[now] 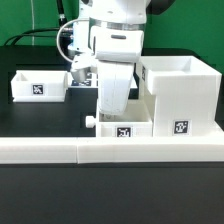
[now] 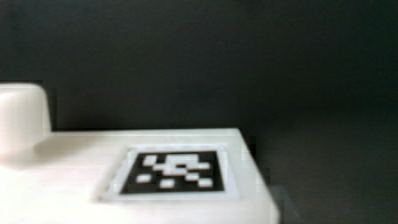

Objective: Assemble drawer

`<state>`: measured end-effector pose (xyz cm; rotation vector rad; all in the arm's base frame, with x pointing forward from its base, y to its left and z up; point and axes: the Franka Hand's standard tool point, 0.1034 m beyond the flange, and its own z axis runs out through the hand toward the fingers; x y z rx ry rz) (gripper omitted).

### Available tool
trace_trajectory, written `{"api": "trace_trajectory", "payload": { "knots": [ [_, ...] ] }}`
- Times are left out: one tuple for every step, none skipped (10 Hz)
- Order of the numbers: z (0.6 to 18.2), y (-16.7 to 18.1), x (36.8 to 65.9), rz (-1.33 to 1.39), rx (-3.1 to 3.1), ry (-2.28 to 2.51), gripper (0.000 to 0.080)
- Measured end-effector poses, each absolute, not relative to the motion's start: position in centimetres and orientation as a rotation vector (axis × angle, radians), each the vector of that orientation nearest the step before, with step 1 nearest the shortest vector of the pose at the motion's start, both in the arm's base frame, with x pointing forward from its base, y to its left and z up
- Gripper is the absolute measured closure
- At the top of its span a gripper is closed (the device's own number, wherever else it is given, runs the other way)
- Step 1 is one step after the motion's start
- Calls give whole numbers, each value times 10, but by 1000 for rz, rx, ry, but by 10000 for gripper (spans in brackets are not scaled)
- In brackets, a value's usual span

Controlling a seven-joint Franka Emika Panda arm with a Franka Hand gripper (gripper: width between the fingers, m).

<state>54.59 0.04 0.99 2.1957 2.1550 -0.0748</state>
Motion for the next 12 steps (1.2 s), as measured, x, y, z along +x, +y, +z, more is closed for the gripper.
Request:
{"api": "trace_trajectory", "payload": {
  "knots": [
    [10,-2,546,-78,2195,2150,757],
    [10,-2,546,-78,2196,2149,757],
    [10,-2,546,-78,2197,2149,757],
    [10,-3,545,-93,2201,2151,757],
    [11,-5,545,-116,2208,2154,757],
    [11,-4,546,-113,2207,2154,757],
    [11,-4,546,-113,2207,2154,757],
    [10,-4,546,-115,2205,2156,757],
    [11,-2,546,-120,2193,2171,757],
    [11,-1,546,-118,2194,2170,757],
    [11,-3,546,-118,2197,2168,757],
    [11,-3,546,-118,2197,2168,757]
  ]
}}
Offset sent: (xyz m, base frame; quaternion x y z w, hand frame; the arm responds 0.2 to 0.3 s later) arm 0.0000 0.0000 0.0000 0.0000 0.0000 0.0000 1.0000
